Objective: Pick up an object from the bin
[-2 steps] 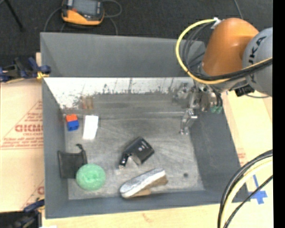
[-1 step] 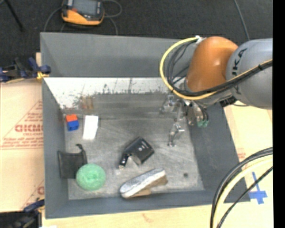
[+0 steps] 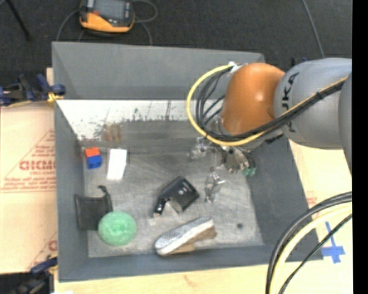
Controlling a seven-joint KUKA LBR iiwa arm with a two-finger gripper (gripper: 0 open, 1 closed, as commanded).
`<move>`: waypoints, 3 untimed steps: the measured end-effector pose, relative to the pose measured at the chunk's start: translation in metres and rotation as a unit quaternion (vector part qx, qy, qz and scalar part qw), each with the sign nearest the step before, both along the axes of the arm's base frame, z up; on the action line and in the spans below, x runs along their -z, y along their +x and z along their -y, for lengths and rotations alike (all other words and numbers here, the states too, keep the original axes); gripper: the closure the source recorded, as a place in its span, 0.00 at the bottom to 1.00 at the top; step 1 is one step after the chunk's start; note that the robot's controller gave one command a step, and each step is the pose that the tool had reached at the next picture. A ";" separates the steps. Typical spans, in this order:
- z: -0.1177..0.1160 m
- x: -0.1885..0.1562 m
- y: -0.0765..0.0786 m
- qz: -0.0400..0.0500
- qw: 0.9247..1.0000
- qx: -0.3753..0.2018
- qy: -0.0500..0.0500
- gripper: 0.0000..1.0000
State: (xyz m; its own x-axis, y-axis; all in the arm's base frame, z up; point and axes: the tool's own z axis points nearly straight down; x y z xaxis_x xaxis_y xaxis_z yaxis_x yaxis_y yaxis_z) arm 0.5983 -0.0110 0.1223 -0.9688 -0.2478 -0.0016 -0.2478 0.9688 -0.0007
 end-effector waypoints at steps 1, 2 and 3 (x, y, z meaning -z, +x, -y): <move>-0.039 -0.003 0.013 0.002 1.000 0.031 0.001 0.00; -0.056 0.050 -0.004 0.003 0.999 -0.043 0.000 0.00; -0.061 0.048 0.013 0.002 0.981 -0.195 0.000 1.00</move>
Offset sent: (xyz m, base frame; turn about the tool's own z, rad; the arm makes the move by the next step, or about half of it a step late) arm -0.0070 0.0592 -0.0523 -0.0877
